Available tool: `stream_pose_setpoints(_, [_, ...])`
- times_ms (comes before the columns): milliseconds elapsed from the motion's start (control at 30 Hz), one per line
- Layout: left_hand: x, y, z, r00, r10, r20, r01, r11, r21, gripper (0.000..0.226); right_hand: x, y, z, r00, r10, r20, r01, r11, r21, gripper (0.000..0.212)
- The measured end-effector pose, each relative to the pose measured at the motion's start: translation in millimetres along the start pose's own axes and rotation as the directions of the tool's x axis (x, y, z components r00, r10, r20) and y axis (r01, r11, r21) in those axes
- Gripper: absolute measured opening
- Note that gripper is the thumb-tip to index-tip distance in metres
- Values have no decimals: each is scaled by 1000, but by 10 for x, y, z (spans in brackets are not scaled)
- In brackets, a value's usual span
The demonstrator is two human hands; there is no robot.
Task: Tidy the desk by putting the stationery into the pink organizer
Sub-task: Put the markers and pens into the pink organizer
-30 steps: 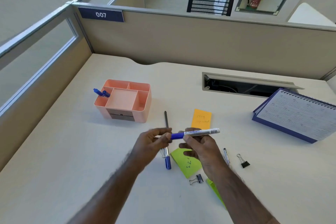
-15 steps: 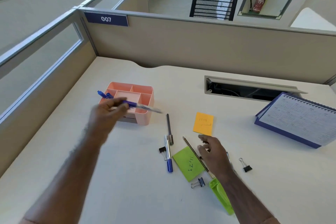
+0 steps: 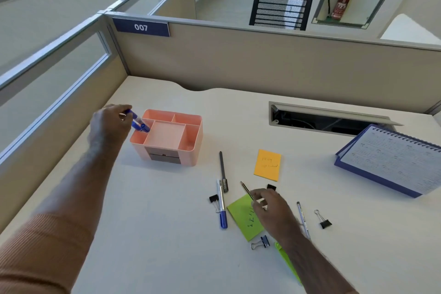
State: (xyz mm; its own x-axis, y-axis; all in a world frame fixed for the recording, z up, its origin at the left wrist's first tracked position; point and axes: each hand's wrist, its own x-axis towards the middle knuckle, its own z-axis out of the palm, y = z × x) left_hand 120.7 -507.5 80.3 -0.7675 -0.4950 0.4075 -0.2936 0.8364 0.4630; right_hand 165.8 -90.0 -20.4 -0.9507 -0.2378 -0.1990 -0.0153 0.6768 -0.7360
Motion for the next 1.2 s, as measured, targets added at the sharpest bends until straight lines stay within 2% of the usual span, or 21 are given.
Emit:
stream_pose_setpoints(100, [-9,15,116,997,-23,75,18,998,60,26,-52,-144,176,998,-8,67,20,983,-183,19])
stream_pose_setpoints(167, [-27,64,171,992,-56,115,43,993,111,26,-99,-265,320,992,32,119,7,948,-318,27])
stream_pose_setpoints(267, [-45,95,254,991,-59,121,31,974,223,23,-141,-396,528,986,80,147,-10,905,-426,39])
stream_pose_setpoints(367, [-37,97,308,989,-68,130,33,968,250,22,-124,-453,655,989,90,119,-21,874,-486,47])
stream_pose_setpoints(567, [-61,98,330,969,-148,196,92,959,269,32,-49,-467,740,987,147,68,-89,844,-529,36])
stream_pose_setpoints(667, [-109,113,307,979,-131,156,98,975,202,37,-24,-483,714,977,198,80,-132,855,-502,31])
stream_pose_setpoints(767, [-213,184,261,997,-69,30,66,992,105,38,1,-456,664,961,264,82,-218,906,-362,21])
stream_pose_setpoints(867, [-387,285,234,998,-36,-55,35,999,-14,36,6,-385,585,943,309,125,-313,950,13,22])
stream_pose_setpoints(900, [-477,319,238,998,-19,-63,16,998,-59,36,-5,-381,536,937,308,164,-334,927,172,20])
stream_pose_setpoints(967, [-707,404,269,999,9,-36,-15,985,-172,33,-24,-386,425,921,287,263,-380,809,448,15])
stream_pose_setpoints(1033, [-1004,526,316,996,-2,88,29,953,-303,30,-42,-415,311,910,254,327,-407,699,588,16])
stream_pose_setpoints(1100, [-1325,669,382,962,-36,270,147,902,-406,25,-33,-464,224,917,224,330,-391,665,636,21])
stream_pose_setpoints(1200, [-1724,894,439,819,-40,572,418,725,-547,20,1,-604,140,946,148,287,-309,671,674,20])
